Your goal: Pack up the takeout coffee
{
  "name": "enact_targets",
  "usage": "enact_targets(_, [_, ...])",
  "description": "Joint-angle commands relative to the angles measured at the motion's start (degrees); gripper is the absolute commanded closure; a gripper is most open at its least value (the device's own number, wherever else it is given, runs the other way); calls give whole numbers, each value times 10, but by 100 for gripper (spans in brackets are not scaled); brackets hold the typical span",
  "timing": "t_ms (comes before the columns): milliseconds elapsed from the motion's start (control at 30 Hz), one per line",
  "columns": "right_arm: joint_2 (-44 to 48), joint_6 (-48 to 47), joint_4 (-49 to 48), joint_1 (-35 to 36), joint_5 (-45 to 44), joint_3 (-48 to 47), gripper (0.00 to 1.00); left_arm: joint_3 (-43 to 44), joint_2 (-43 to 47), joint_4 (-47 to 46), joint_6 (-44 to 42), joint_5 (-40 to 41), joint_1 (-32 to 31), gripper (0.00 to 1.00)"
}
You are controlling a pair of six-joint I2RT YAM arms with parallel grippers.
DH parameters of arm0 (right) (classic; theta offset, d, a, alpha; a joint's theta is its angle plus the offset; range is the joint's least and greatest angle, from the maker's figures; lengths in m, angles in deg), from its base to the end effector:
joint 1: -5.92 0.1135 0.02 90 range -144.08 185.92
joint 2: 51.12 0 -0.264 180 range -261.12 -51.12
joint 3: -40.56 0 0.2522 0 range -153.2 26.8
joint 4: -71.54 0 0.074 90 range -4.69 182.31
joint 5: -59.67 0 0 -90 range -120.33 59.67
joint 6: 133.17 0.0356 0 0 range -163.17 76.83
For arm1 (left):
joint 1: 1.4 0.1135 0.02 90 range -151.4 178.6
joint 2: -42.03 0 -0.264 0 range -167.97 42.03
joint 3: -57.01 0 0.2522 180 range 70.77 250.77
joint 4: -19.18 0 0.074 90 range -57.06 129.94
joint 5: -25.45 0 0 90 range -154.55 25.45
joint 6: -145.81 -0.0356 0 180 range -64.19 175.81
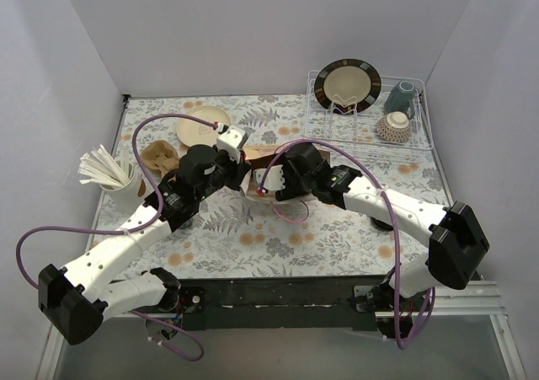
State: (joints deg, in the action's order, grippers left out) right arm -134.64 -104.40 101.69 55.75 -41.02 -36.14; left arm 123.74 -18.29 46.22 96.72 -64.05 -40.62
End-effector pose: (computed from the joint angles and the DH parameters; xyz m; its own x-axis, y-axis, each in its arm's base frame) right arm 0.2164 0.2461 0.2803 0.3877 -0.8761 -0.2867 -0.6554 -0.0432 -0.7540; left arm 0.1880 -0.1531 0.3324 -0.6162 -0.3423 -0.7093 0.2943 0.7353 -0.6106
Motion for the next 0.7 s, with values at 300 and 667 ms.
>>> enact_targets(300, [-9,-4,-5,-3,-19,-15,71,-6,30,-12,-11,-17,-2,100])
enact_targets(667, [-24,-6,-4,-6,-2,-25,71,-11,34,-14,-11,-23,-2,100])
